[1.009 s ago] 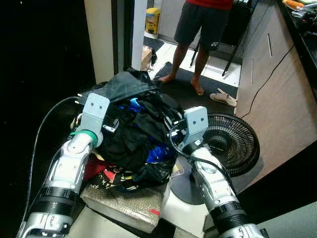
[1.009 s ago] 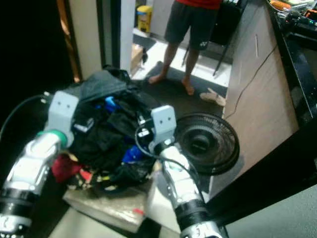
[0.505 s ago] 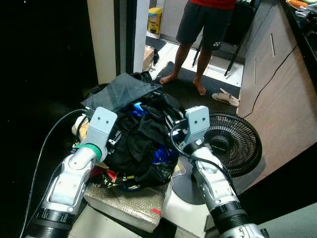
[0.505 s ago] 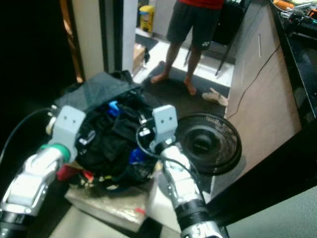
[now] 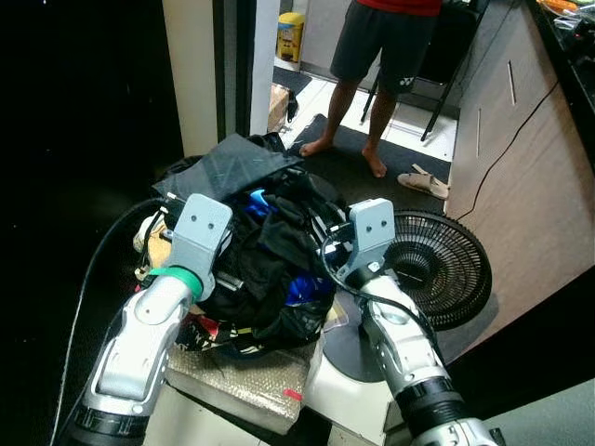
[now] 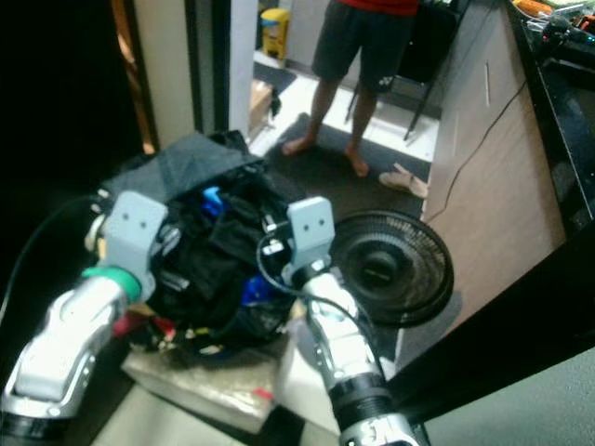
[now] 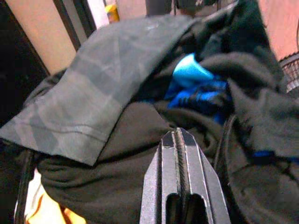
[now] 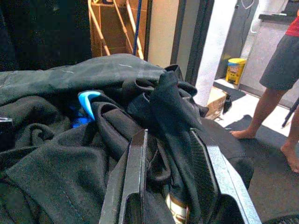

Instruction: Clothes washing

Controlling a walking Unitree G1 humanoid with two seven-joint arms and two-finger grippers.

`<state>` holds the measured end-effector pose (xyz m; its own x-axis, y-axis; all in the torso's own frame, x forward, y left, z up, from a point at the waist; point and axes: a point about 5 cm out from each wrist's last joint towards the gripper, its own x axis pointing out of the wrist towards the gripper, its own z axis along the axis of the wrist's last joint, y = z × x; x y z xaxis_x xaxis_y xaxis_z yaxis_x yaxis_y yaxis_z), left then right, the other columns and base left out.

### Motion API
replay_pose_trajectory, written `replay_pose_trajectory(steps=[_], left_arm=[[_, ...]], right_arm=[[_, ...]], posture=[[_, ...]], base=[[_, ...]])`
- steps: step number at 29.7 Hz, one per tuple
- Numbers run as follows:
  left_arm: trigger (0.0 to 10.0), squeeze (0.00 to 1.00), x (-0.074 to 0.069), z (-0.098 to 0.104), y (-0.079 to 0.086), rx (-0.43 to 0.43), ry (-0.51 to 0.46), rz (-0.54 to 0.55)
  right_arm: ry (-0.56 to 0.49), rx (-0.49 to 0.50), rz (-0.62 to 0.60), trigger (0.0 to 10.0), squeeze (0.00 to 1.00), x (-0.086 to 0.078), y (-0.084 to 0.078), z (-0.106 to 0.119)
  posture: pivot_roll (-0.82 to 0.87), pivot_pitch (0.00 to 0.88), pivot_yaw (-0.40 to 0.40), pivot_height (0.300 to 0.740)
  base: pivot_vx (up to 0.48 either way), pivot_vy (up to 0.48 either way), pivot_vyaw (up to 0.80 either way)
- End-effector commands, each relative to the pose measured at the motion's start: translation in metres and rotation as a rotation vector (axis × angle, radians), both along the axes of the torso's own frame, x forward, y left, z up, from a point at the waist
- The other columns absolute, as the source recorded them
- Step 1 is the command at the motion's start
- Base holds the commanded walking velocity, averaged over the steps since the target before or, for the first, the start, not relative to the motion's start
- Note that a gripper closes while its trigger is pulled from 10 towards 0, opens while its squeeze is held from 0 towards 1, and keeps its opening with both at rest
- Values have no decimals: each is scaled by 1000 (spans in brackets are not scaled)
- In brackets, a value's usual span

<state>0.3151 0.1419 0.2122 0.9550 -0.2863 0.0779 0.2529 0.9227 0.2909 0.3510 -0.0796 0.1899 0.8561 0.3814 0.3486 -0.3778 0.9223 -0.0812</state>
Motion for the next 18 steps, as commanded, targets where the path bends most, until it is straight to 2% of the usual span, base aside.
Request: replay_pose_trajectory(steps=[1,2,4,5,6,8,13,14,18], left_arm=[[0,0,-3,4,-6,-17,-25,-29],[0,0,-6,19,-13,-55,-87,-61],[0,0,-6,19,-13,-55,-87,-61],[0,0,-9,32,-19,-93,-135,-83],[10000,0,-11,44,-24,-123,-177,-105],[10000,0,-12,50,-28,-113,-207,-112],[10000,0,-12,49,-30,-72,-215,-106],[10000,1000,-13,45,-29,-54,-205,-110],[10000,1000,-18,43,-29,-51,-199,-125]], right_arm=[[-12,15,-14,10000,0,1,-4,3],[-22,19,-18,10000,0,1,-5,6],[-22,19,-18,10000,0,1,-5,6],[-29,22,-22,10000,0,2,-6,8],[-35,25,-25,10000,0,3,-7,10],[-39,26,-27,10000,0,4,-7,11],[-43,28,-29,10000,0,4,-7,11],[-45,27,-31,10000,0,3,-7,11],[-50,26,-33,10000,0,2,-9,11]], posture=[[142,128,-56,740],[140,119,-53,740],[140,119,-53,740],[141,111,-50,740],[139,104,-47,740],[138,102,-46,740],[135,97,-42,740],[131,96,-39,740],[130,95,-39,740]], base=[[0,0,0],[0,0,0],[0,0,0],[0,0,0],[0,0,0],[0,0,0],[0,0,0],[0,0,0],[0,0,0]])
